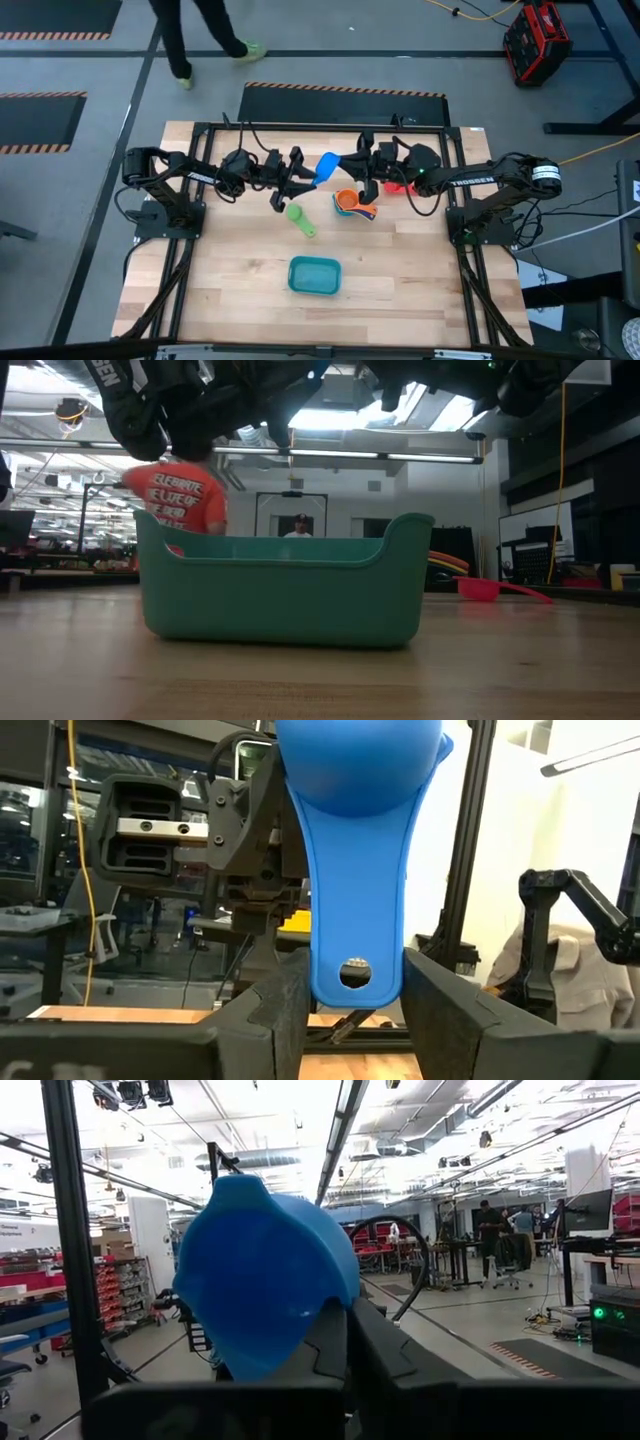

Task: Nest measuring cups in basket
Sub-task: Stack the blue measuring cup on top of the orange measuring cup

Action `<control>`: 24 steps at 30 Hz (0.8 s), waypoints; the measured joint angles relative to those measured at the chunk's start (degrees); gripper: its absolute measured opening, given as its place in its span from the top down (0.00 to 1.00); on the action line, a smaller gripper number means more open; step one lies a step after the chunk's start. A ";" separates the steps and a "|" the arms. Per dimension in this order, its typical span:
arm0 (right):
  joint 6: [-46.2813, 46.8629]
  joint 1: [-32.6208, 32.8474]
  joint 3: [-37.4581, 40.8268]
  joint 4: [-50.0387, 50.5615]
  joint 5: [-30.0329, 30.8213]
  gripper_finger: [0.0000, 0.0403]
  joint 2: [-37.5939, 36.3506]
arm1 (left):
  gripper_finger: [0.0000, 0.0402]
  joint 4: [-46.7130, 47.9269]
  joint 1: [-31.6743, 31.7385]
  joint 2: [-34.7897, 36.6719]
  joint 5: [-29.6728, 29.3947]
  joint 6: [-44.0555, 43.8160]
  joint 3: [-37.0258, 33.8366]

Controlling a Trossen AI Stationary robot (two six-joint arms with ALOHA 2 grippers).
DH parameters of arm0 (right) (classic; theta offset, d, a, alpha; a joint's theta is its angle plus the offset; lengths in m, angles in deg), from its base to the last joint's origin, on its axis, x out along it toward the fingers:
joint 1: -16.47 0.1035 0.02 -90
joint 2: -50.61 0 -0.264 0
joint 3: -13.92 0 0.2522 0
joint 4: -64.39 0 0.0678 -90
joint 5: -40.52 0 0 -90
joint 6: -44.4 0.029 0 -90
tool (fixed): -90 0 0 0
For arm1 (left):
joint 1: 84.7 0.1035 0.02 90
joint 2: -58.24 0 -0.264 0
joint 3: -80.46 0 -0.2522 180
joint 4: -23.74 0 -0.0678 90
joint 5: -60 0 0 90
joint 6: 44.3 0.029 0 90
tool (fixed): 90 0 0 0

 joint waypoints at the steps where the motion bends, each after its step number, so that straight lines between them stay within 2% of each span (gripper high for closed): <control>1: -0.14 -0.02 0.00 -0.07 0.01 1.00 -0.13 | 0.64 0.05 -0.01 0.00 -0.44 -0.42 0.01; 8: -3.18 -0.04 -0.04 -1.37 0.08 1.00 -2.27 | 0.58 4.89 -0.04 -0.02 -1.15 -3.13 0.11; 15: -3.44 -0.77 -0.04 0.46 -0.01 1.00 -5.21 | 0.57 7.66 -0.02 -0.02 -1.09 -2.70 0.09; 18: -3.19 -2.30 -0.04 6.77 -0.02 1.00 -8.60 | 0.57 9.56 -0.04 -0.02 -0.35 -2.65 0.09; 24: 1.58 -5.78 -0.26 28.53 -0.11 1.00 -17.21 | 0.57 17.19 -0.02 -0.02 -0.30 -2.45 0.04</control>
